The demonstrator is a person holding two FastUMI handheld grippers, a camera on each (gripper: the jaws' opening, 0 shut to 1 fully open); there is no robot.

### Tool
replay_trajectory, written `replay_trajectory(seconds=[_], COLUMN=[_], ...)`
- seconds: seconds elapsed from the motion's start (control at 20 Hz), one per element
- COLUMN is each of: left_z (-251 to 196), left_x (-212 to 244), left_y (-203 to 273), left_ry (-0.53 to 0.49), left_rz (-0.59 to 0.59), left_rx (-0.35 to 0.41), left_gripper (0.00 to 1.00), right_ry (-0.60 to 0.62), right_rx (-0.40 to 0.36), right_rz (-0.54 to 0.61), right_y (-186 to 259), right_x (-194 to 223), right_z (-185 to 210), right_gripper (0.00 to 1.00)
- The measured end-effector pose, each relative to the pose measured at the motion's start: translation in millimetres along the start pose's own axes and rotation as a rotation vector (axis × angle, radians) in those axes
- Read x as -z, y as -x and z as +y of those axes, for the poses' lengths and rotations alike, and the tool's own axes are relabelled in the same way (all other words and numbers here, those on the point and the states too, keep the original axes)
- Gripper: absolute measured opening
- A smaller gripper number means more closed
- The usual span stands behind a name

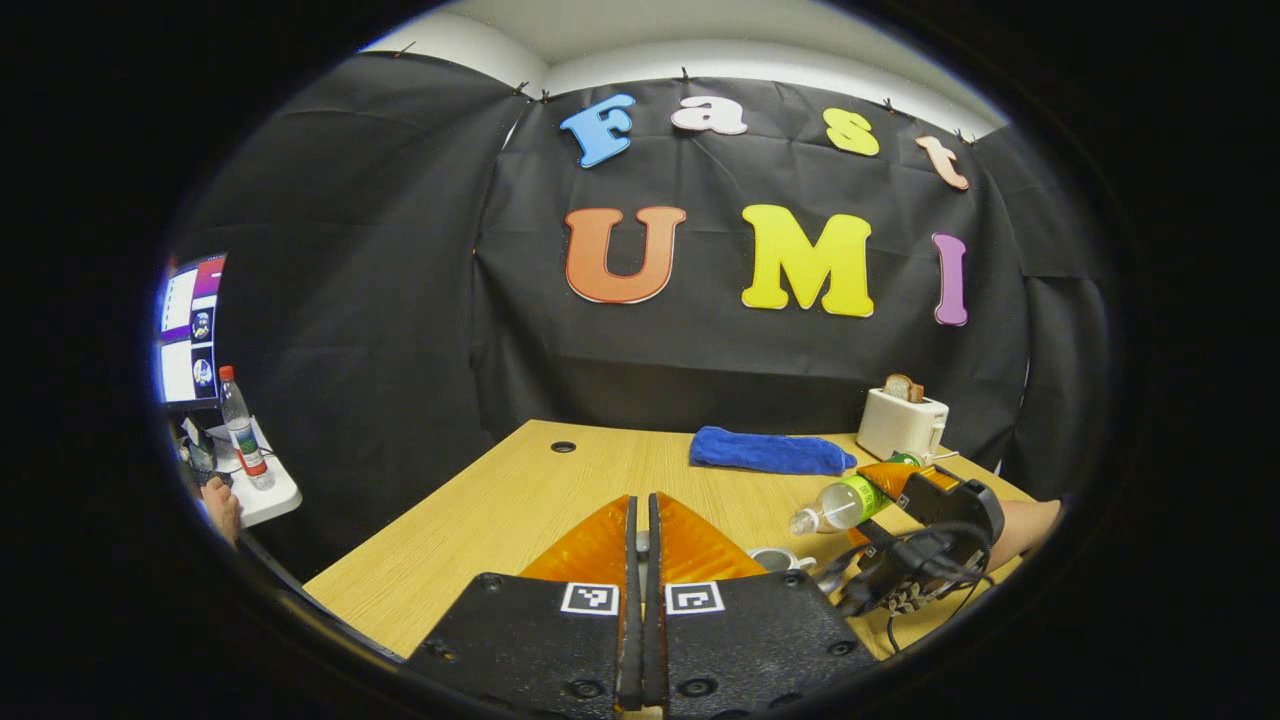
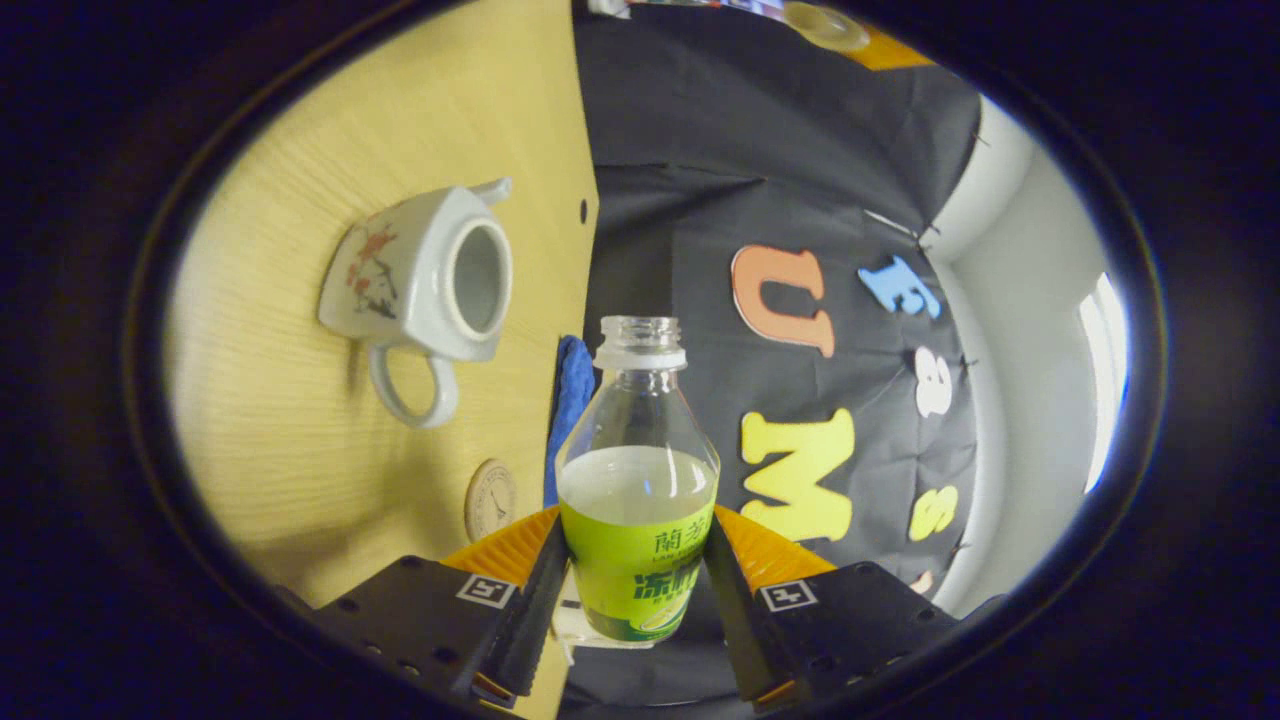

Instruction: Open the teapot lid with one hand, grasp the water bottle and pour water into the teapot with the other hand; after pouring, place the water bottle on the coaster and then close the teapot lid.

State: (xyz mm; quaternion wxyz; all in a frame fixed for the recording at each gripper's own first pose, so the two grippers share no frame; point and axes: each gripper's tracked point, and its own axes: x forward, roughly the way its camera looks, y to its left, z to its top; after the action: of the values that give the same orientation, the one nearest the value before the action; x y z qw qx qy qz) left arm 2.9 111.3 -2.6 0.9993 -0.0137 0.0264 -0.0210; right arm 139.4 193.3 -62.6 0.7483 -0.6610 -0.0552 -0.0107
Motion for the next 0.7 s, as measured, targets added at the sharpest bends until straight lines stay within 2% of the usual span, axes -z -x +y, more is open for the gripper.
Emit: replay_trajectory(seconds=[0.15,0.3,0.4,0.5,0.6,0.7], left_z=[-5,-9,-10,-14,-19,-20], left_x=[2,4,4,-2,-6,-9], left_y=[-3,-4,-1,2,5,6], left_ry=[0.01,-0.002,-0.013,-0.017,-0.019,-0.024], left_rz=[0.01,0.016,0.016,0.003,-0.013,-0.024], left_rx=[0.018,0.02,0.018,0.024,0.031,0.033], left_gripper=[0.03,0.03,0.03,0.03,0.03,0.03], right_ry=[-0.231,-0.513,-0.617,-0.722,-0.873,-1.052], right_rx=[-0.036,-0.089,-0.063,-0.034,-0.003,-0.013], right_rz=[0.023,0.039,0.042,0.028,0.009,0.026], right_y=[-4,-11,-19,-22,-27,-39], right_x=[14,22,27,28,27,31], right_z=[-8,-14,-29,-44,-59,-62], right_gripper=[0.73,0.75,0.73,0.75,0.73,0.75])
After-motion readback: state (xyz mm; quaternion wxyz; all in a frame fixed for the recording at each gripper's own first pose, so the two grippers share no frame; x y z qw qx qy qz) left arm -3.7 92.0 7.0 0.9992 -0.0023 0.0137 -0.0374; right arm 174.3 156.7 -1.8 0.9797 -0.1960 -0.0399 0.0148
